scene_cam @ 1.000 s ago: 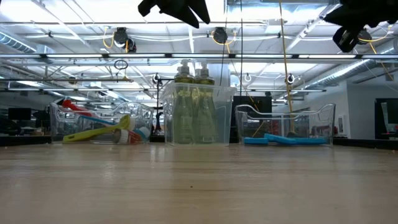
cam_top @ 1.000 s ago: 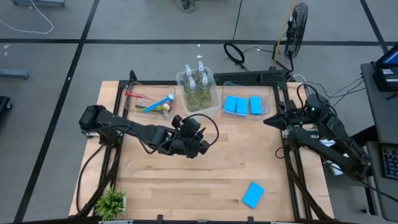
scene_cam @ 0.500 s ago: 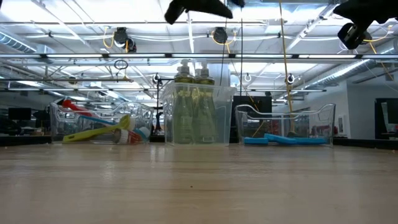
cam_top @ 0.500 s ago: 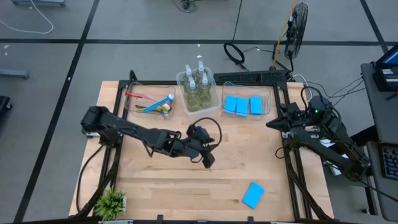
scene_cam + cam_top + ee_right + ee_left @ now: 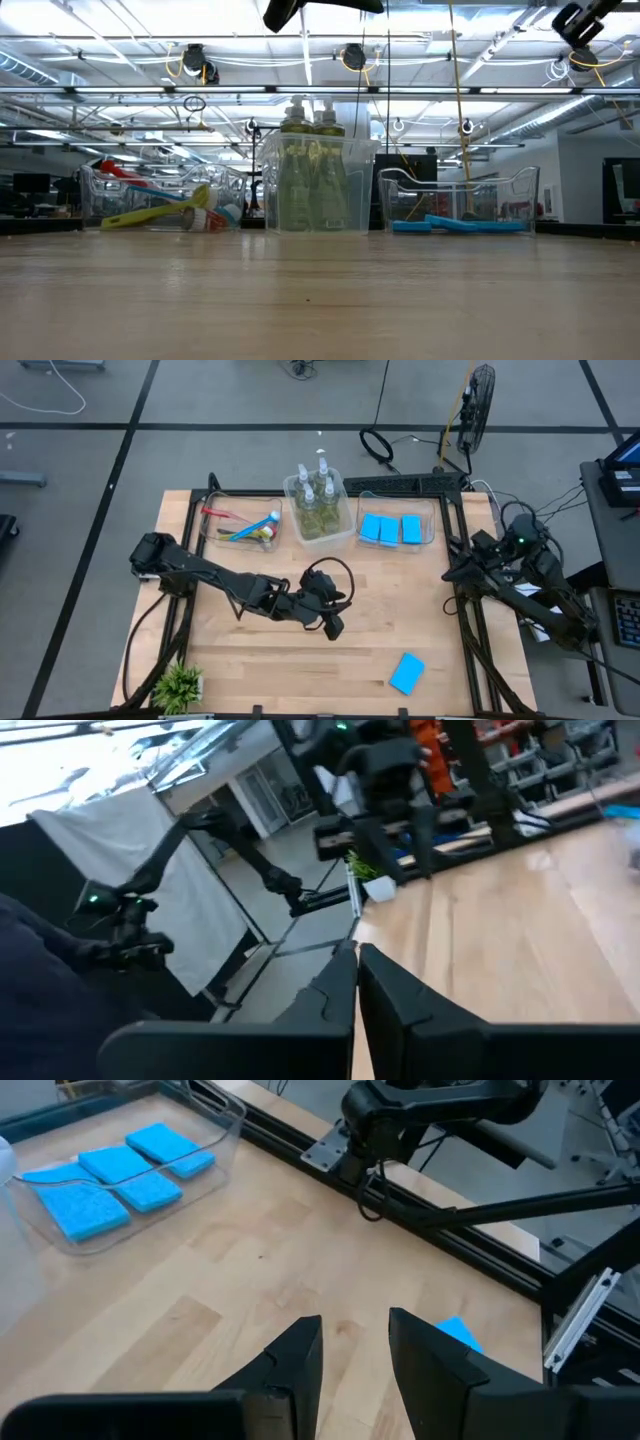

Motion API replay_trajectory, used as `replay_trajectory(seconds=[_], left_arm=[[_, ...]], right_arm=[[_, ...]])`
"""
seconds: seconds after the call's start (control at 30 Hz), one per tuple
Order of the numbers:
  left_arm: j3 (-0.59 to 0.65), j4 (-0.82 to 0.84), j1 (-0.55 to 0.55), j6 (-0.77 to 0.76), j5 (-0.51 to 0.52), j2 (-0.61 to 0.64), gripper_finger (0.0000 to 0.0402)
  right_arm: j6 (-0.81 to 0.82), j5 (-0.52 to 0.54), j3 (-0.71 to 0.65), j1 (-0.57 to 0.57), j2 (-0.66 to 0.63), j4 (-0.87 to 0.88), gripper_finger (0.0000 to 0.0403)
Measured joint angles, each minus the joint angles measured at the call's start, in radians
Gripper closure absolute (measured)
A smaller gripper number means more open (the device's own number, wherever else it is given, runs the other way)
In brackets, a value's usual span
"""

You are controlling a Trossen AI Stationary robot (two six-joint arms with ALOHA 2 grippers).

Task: Pick & Place Kitchen Sink Supplies
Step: Put the blue sponge into the right transparent bin

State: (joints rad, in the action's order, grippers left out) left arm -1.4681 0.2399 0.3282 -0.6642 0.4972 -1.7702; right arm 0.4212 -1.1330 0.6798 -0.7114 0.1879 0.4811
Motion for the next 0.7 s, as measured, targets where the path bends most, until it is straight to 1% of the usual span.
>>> replay_trajectory(seconds=[0.1, 0.27, 0.37, 0.5, 0.6, 0.7], left_arm=[[0.000, 0.001, 0.000, -0.011, 0.003, 0.000, 0.0282], [0.000, 0.001, -0.003, -0.012, 0.046, 0.000, 0.0282], [0.000, 0.001, -0.014, -0.026, 0.053, 0.000, 0.0282], [0.000, -0.006, -0.036, -0.026, 0.054, 0.000, 0.0282], [0.000, -0.005, -0.047, -0.026, 0.053, 0.000, 0.0282], [0.000, -0.005, -0.049, -0.023, 0.053, 0.000, 0.0282]], right_arm=[[0.012, -0.010, 0.031, 0.020, 0.000, 0.001, 0.0399], [0.023, -0.024, 0.056, 0.042, 0.000, 0.002, 0.0399], [-0.021, -0.017, 0.054, 0.045, 0.020, 0.029, 0.0399], [-0.099, 0.030, 0.013, 0.046, 0.105, 0.024, 0.0399], [-0.167, 0.024, -0.010, 0.060, 0.187, -0.011, 0.0399], [-0.203, 0.006, -0.017, 0.106, 0.271, -0.056, 0.0399]])
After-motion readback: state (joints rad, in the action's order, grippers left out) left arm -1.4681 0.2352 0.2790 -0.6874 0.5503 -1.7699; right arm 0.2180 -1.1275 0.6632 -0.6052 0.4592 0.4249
